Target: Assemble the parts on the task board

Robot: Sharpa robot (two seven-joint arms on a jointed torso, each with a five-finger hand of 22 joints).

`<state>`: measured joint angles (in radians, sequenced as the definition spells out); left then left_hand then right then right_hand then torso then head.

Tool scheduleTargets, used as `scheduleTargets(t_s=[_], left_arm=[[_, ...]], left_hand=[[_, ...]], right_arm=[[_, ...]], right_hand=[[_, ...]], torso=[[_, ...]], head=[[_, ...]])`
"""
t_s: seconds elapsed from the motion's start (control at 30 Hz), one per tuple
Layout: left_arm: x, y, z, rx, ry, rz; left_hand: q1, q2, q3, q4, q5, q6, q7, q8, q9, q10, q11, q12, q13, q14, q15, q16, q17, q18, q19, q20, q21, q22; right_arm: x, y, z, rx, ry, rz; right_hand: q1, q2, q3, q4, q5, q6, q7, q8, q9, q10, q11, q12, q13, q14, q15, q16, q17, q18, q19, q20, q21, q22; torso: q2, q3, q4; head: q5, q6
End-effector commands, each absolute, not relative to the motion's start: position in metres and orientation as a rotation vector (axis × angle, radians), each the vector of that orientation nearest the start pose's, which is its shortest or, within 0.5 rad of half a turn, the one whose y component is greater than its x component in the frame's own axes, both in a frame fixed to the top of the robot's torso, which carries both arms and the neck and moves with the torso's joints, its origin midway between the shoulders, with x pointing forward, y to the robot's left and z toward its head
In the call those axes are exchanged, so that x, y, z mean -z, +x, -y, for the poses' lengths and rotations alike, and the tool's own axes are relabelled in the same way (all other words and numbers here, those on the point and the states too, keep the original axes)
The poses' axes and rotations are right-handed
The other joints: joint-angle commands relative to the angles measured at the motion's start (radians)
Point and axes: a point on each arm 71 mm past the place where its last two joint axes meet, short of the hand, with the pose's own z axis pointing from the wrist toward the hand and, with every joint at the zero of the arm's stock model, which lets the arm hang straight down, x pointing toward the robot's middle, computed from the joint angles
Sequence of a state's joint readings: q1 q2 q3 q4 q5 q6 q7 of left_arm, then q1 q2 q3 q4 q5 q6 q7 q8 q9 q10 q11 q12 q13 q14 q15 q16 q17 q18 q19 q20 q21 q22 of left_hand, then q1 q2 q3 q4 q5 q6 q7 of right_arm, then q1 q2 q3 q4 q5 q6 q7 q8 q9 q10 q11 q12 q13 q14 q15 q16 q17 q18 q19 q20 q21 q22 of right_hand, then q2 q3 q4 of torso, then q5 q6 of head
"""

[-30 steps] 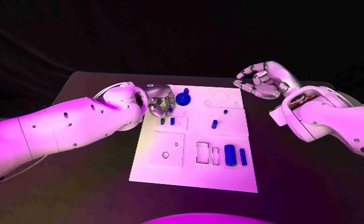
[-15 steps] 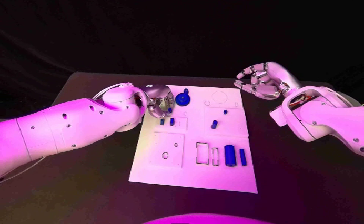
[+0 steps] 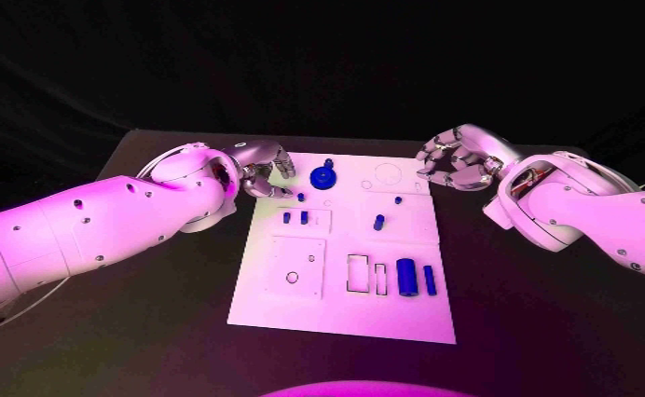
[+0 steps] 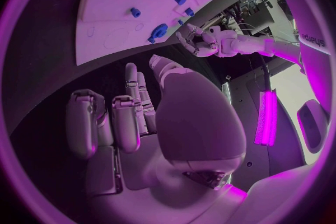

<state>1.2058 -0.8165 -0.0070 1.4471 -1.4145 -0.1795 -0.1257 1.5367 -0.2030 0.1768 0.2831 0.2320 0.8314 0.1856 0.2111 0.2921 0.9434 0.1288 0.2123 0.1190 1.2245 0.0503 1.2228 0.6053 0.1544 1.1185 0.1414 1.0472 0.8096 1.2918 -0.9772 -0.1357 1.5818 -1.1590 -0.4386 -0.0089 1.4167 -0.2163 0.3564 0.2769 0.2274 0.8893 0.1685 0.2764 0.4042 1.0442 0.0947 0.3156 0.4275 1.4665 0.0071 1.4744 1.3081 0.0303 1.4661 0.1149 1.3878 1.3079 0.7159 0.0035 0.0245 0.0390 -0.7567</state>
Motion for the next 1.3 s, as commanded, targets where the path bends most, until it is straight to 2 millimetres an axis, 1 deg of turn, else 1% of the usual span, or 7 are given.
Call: scheduleTargets(t_s=[0.03,0.17,0.23,0.33,0.53,0.7,1.3], left_arm=[[0.177,0.503,-0.218,0.737,-0.026,-1.776],[0.172,0.503,-0.233,0.832,-0.16,-1.793],[0.171,0.502,-0.241,0.908,-0.244,-1.806],[0.168,0.499,-0.251,1.056,-0.384,-1.802],[0.157,0.496,-0.265,1.373,-0.71,-1.637],[0.152,0.493,-0.271,1.494,-0.869,-1.518],[0.149,0.488,-0.27,1.565,-0.955,-1.451]], left_hand=[[0.018,0.005,0.006,0.006,0.006,0.014,0.0,0.005,0.0,-0.001,0.001,0.011,-0.001,-0.04,0.001,-0.028,-0.059,0.017,-0.042,-0.001,-0.042,-0.052],[0.044,0.016,0.047,0.006,0.006,0.037,-0.001,0.012,-0.002,0.038,-0.003,0.041,0.004,-0.056,-0.004,-0.034,-0.08,0.018,-0.047,-0.004,-0.051,-0.059],[0.063,0.012,0.082,0.005,0.006,0.059,0.003,0.02,-0.002,0.036,0.001,0.041,-0.001,-0.092,-0.004,-0.066,-0.113,0.03,-0.099,-0.005,-0.11,-0.13],[0.065,-0.005,0.123,0.005,0.005,0.069,0.003,0.022,-0.006,0.054,-0.002,0.054,-0.004,-0.131,-0.003,-0.107,-0.138,0.031,-0.124,-0.005,-0.139,-0.145],[0.054,-0.016,0.163,0.002,0.004,0.06,0.011,0.017,-0.014,0.039,0.006,0.058,-0.011,-0.186,0.006,-0.157,-0.168,0.029,-0.159,0.003,-0.181,-0.166],[0.052,-0.013,0.17,0.001,0.005,0.06,0.011,0.017,-0.014,0.046,0.006,0.065,-0.01,-0.185,0.006,-0.158,-0.17,0.03,-0.158,0.003,-0.184,-0.168],[0.059,-0.011,0.188,-0.007,0.006,0.067,0.011,0.023,-0.014,0.052,0.004,0.075,-0.009,-0.184,0.003,-0.159,-0.175,0.031,-0.154,0.001,-0.186,-0.17]], right_arm=[[0.171,0.476,0.247,-0.633,-0.07,-1.669],[0.173,0.475,0.242,-0.595,-0.145,-1.66],[0.174,0.474,0.238,-0.573,-0.192,-1.653],[0.178,0.473,0.23,-0.54,-0.256,-1.65],[0.187,0.472,0.217,-0.479,-0.35,-1.652],[0.193,0.473,0.208,-0.454,-0.391,-1.647],[0.213,0.474,0.189,-0.408,-0.47,-1.689]], right_hand=[[0.02,-0.003,0.013,-0.004,-0.011,0.012,0.0,-0.006,-0.002,0.009,-0.001,-0.021,-0.022,0.052,0.009,-0.004,0.036,0.016,0.002,0.004,-0.001,0.146],[0.035,-0.006,0.038,-0.009,-0.017,0.024,-0.002,-0.014,-0.006,0.023,0.0,-0.058,-0.061,0.051,0.009,-0.005,0.035,0.016,0.002,0.004,-0.003,0.146],[0.04,-0.008,0.045,-0.012,-0.018,0.029,-0.003,-0.016,-0.007,0.026,-0.001,-0.068,-0.073,0.052,0.009,-0.004,0.036,0.016,0.003,0.004,-0.002,0.147],[0.041,-0.015,0.052,-0.013,-0.019,0.029,-0.004,-0.022,-0.009,0.028,0.001,-0.085,-0.089,0.052,0.009,-0.005,0.036,0.016,0.002,0.004,-0.005,0.146],[0.039,-0.025,0.059,-0.013,-0.021,0.028,-0.002,-0.032,-0.014,0.022,0.004,-0.11,-0.114,0.052,0.012,-0.005,0.036,0.016,0.003,0.006,-0.005,0.147],[0.044,-0.024,0.069,-0.017,-0.021,0.032,-0.002,-0.036,-0.015,0.028,0.005,-0.119,-0.127,0.053,0.013,-0.003,0.039,0.015,0.005,0.006,-0.001,0.15],[0.057,-0.021,0.126,-0.04,-0.036,0.072,-0.008,-0.036,-0.015,0.074,-0.002,-0.138,-0.166,0.056,0.008,0.003,0.049,0.009,0.021,0.003,0.025,0.168]], torso=[[-0.002,0.0009,0.0016],[-0.001,0.0008,0.0002],[0.0,0.0003,-0.001],[0.001,-0.0005,-0.0031],[0.0,-0.0022,0.0023],[0.001,-0.0026,0.0027],[0.002,-0.0002,0.0008]], head=[[-0.002,0.003],[-0.011,0.006],[-0.018,0.009],[-0.024,0.011],[-0.044,0.012],[-0.044,0.012],[-0.043,0.002]])
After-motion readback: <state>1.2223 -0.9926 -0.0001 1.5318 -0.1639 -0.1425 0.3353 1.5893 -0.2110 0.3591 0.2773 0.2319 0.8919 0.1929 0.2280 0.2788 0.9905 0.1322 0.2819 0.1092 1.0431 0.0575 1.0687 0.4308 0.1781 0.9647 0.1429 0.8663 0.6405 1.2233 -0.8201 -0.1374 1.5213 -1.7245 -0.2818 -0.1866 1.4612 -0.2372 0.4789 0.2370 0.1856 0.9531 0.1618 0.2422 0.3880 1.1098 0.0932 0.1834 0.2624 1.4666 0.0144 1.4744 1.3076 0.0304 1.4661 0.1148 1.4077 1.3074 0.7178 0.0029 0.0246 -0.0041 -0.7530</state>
